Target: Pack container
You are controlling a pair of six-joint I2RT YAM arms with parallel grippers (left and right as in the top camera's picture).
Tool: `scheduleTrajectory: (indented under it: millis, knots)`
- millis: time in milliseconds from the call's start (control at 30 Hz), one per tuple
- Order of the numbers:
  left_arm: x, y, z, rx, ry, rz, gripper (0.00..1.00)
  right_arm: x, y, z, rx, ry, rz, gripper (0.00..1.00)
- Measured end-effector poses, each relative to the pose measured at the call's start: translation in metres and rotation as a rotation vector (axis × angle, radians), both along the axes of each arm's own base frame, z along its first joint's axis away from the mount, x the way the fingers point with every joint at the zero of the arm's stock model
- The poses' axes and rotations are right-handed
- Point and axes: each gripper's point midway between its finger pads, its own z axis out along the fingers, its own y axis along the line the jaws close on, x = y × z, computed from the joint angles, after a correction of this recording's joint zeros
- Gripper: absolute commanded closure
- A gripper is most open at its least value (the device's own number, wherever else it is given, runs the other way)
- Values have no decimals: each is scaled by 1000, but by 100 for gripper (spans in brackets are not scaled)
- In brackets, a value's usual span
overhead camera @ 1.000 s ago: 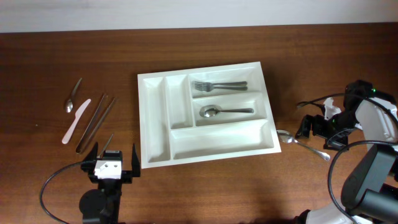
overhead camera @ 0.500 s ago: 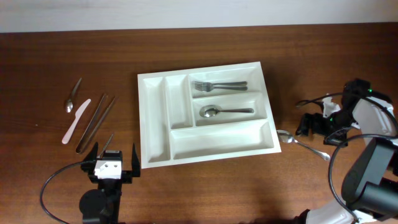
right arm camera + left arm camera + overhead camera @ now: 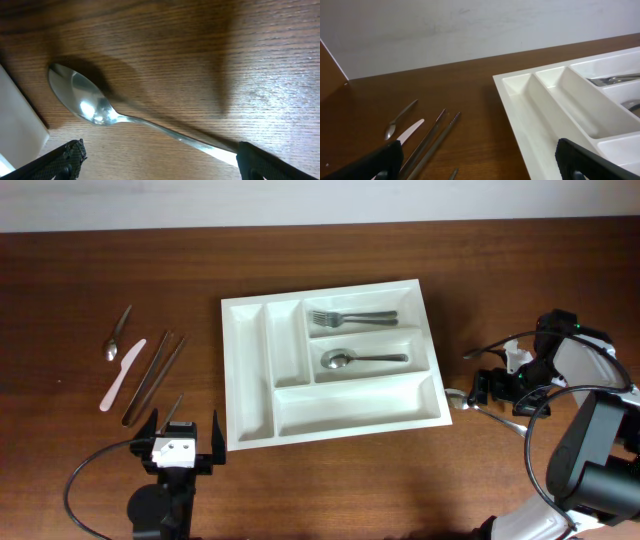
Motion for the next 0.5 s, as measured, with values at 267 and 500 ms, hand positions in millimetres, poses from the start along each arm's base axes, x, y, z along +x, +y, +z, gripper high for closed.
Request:
scheduleTrajectory:
  millis: [267, 500]
  knots:
    - [0, 0, 0, 0, 0, 0, 1, -6, 1, -14, -2, 15, 2, 1]
    - [0, 0, 0, 0, 0, 0, 1, -9, 1, -20, -5, 20, 1, 1]
